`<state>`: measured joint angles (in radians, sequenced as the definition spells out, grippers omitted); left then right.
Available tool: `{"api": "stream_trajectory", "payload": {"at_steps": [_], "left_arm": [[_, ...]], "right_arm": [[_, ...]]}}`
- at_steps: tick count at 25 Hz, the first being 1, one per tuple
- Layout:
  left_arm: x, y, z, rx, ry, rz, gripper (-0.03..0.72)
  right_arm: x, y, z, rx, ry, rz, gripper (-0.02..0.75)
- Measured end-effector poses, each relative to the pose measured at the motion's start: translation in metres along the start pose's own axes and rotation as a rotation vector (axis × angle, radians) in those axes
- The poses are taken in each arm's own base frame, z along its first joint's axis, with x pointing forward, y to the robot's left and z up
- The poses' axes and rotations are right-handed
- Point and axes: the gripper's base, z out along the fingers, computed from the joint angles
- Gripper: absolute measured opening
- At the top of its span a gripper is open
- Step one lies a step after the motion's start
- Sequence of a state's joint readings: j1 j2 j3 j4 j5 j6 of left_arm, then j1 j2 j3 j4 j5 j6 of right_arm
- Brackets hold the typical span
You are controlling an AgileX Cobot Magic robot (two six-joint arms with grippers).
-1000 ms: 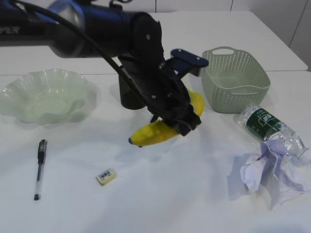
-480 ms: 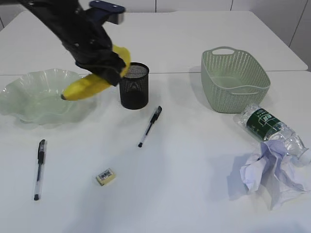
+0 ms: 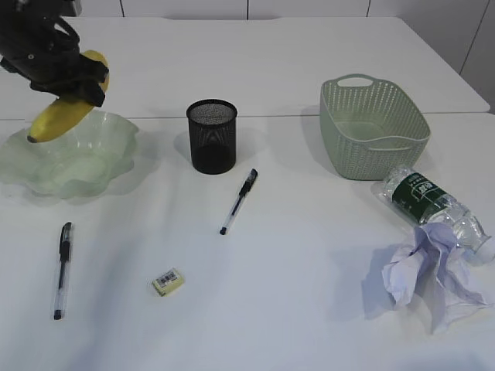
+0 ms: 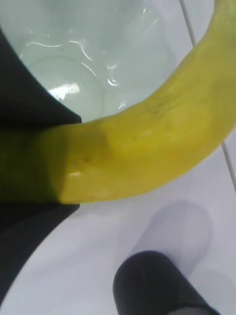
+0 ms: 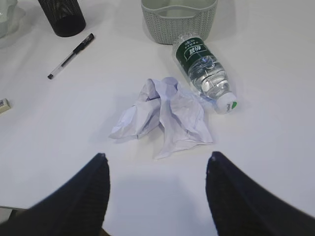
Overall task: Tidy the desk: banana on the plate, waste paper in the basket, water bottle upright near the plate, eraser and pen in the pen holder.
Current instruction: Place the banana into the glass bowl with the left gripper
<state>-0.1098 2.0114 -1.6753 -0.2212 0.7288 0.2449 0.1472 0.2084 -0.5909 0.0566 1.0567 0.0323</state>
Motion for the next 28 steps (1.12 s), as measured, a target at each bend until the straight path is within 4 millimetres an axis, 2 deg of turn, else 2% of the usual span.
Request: {"api": "stream_trajectory", "payload": {"at_steps": [3,6,10,20,23,26,28], "left_arm": [[0.008,0.013,0.026,-0.011,0.025,-0.030,0.244],[0.017,0.016,0.048,-0.010,0.054,-0.044,0.244],[0.024,0.019,0.065,-0.007,0.083,-0.053,0.244],[0.023,0.043,0.065,-0.042,0.051,-0.093,0.267],[0.024,0.049,0.064,-0.049,0.050,-0.105,0.312],[0.024,0.050,0.064,-0.048,0.049,-0.111,0.406],[0.024,0.050,0.064,-0.043,0.047,-0.118,0.443]], "right_arm": [[0.000,0.000,0.000,0.000,0.000,0.000,0.461],[0.000,0.000,0.000,0.000,0.000,0.000,0.461],[0.000,0.000,0.000,0.000,0.000,0.000,0.461],[0.000,0.000,0.000,0.000,0.000,0.000,0.461],[0.000,0.000,0.000,0.000,0.000,0.000,0.461],[0.000,0.000,0.000,0.000,0.000,0.000,0.461],[0.000,0.000,0.000,0.000,0.000,0.000,0.461]]}}
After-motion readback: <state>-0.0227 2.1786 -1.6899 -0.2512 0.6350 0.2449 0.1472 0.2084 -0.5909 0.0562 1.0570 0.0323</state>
